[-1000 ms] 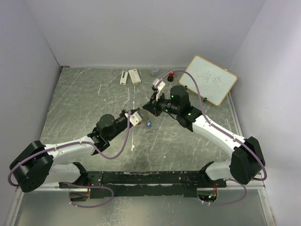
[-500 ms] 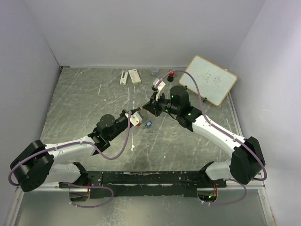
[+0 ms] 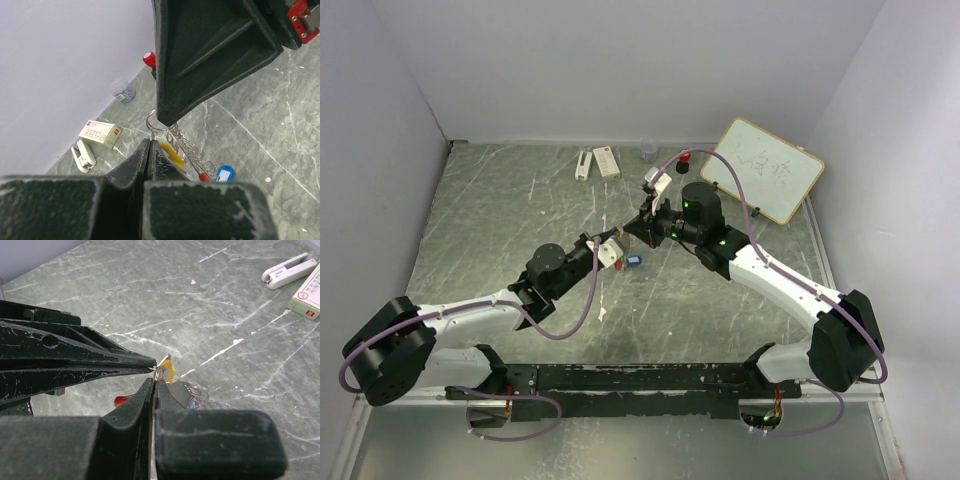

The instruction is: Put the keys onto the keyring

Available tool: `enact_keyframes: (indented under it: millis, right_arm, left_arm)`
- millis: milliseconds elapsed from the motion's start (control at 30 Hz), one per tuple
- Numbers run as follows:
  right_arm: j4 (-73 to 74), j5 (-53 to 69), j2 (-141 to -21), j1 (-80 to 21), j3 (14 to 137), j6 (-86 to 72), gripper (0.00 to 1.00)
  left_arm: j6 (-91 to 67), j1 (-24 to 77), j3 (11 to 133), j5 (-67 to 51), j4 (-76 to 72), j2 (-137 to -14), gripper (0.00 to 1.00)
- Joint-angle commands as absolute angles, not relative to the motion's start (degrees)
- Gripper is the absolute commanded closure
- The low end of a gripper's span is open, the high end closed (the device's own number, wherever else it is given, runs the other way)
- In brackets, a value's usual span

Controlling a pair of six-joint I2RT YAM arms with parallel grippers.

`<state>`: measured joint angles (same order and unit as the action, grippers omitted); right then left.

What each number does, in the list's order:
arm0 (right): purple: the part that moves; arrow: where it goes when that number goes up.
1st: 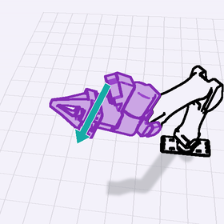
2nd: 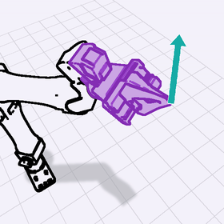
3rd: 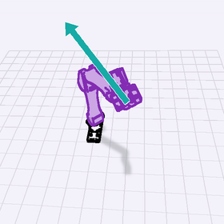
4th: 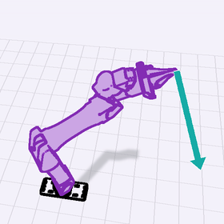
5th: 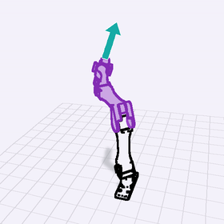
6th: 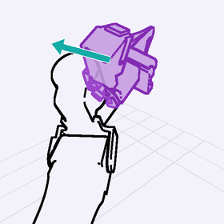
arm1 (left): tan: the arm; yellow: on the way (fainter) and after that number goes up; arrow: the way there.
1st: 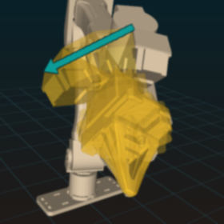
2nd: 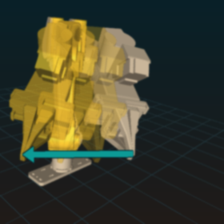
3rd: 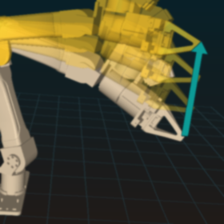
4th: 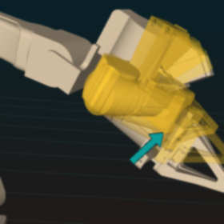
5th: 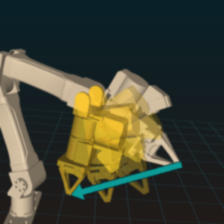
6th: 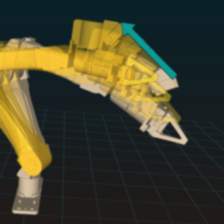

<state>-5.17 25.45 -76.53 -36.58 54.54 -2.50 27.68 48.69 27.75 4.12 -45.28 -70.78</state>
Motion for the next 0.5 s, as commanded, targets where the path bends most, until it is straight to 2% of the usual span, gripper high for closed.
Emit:
enact_keyframes:
  millis: [0, 467]
  right_arm:
    - [-5.0, 25.5, -75.1, -36.9, 55.1, -1.9, 1.00]
    - [-3.2, 25.0, -74.9, -37.0, 55.1, -1.2, 1.00]
  left_arm:
    - [28.8, 49.3, 29.6, 5.6, -48.7, -70.9, 0.93]
    - [30.0, 49.4, 30.1, 7.6, -49.3, -69.7, 0.93]
